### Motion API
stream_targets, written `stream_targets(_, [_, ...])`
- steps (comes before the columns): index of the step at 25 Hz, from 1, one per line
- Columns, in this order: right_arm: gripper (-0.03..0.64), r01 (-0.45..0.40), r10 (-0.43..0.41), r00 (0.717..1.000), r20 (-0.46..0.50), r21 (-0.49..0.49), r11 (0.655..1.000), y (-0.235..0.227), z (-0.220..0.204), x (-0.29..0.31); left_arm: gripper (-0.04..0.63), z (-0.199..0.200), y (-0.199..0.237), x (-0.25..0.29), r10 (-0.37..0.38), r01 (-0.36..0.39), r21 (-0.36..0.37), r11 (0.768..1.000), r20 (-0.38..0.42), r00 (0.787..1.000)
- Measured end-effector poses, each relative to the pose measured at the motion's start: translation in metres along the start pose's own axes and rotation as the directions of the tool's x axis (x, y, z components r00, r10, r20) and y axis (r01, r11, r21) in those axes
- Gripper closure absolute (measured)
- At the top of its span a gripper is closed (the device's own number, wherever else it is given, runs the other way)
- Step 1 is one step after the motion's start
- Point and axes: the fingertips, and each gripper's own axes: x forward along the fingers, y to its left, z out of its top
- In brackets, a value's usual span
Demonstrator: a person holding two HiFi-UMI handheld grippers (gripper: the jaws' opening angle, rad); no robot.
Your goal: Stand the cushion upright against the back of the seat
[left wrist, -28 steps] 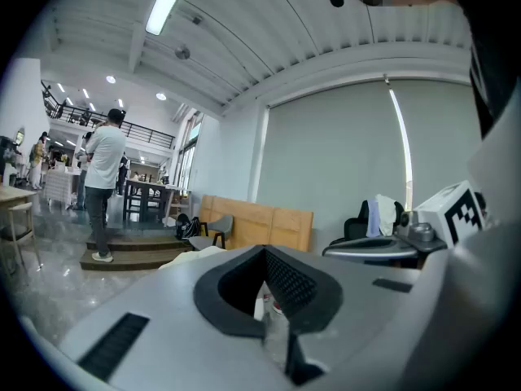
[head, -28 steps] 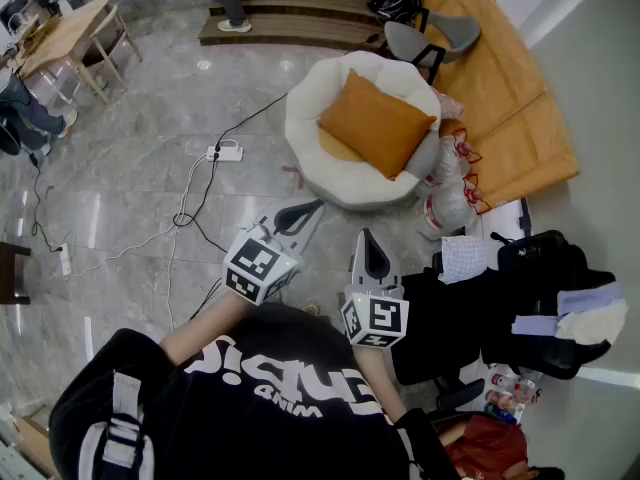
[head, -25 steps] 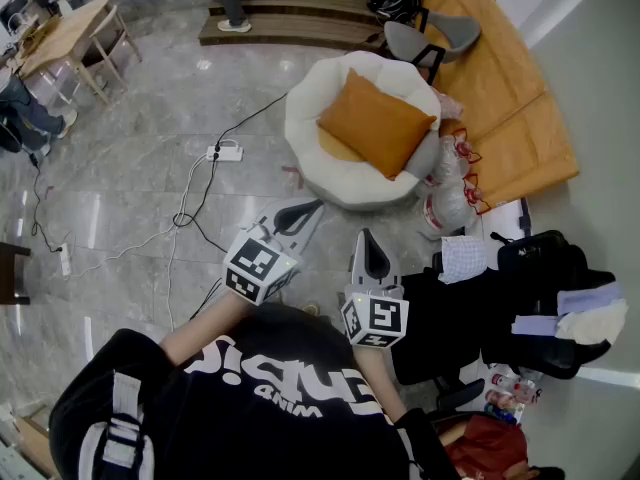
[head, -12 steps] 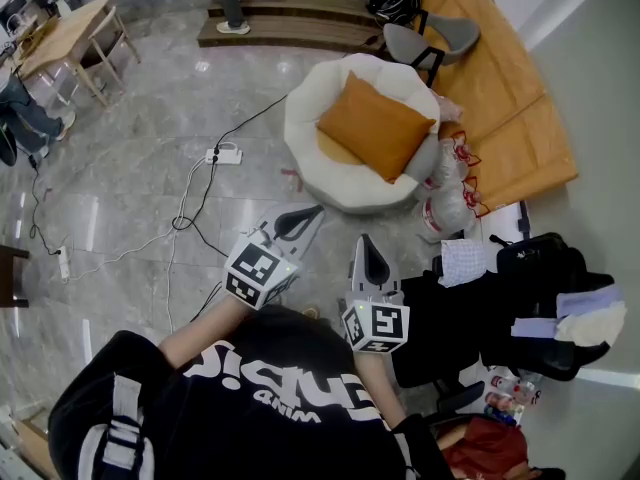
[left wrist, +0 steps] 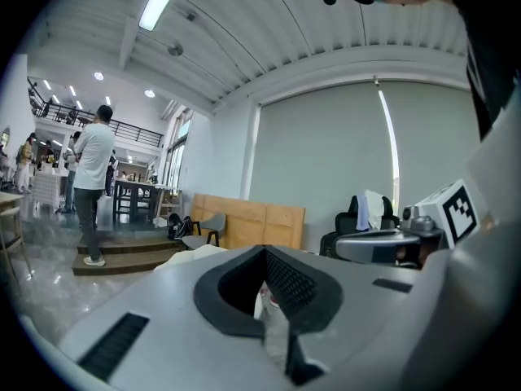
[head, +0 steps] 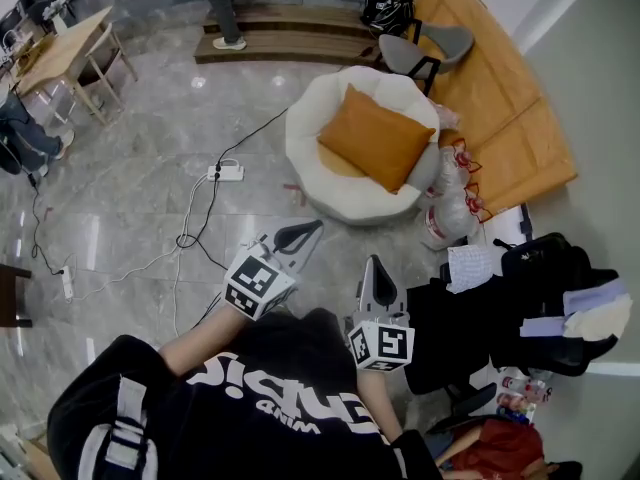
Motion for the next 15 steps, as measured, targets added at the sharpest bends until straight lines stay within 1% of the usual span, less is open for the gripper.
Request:
stream_targets(3, [0.595, 0.026, -0.026, 1.0, 0.006, 0.008, 1.0, 0.002, 0.001, -0.007, 0.588, 0.003, -0.006, -0.004, -0.025, 0.025, -0.021, 0.999, -0.018, 1.0])
stream_targets(7, [0.595, 0.041, -0.041, 0.999, 0.009, 0.007, 0.999, 0.002, 0.0, -0.005, 0.588, -0.001, -0.005, -0.003, -0.05, 0.049, -0.018, 0.999, -0.033, 0.998])
stream_targets(9, [0.595, 0.051, -0.051, 0.999, 0.01, 0.004, 0.999, 0.0, 0.001, -0.003, 0.588, -0.003, -0.004, 0.0, -0.064, 0.064, -0.013, 0.998, -0.021, 0.998])
stream_targets(12, [0.595, 0.058, -0.058, 0.998, 0.012, -0.001, 0.998, -0.001, 0.002, 0.001, 0.588, -0.002, 0.002, 0.004, -0.06, 0.06, -0.002, 0.998, 0.002, 0.998])
stream_targets(15, [0.595, 0.067, -0.067, 0.998, 0.012, 0.007, 0.998, -0.006, -0.001, 0.006, 0.588, 0.003, 0.004, 0.01, -0.06, 0.06, -0.014, 0.998, -0.006, 0.998])
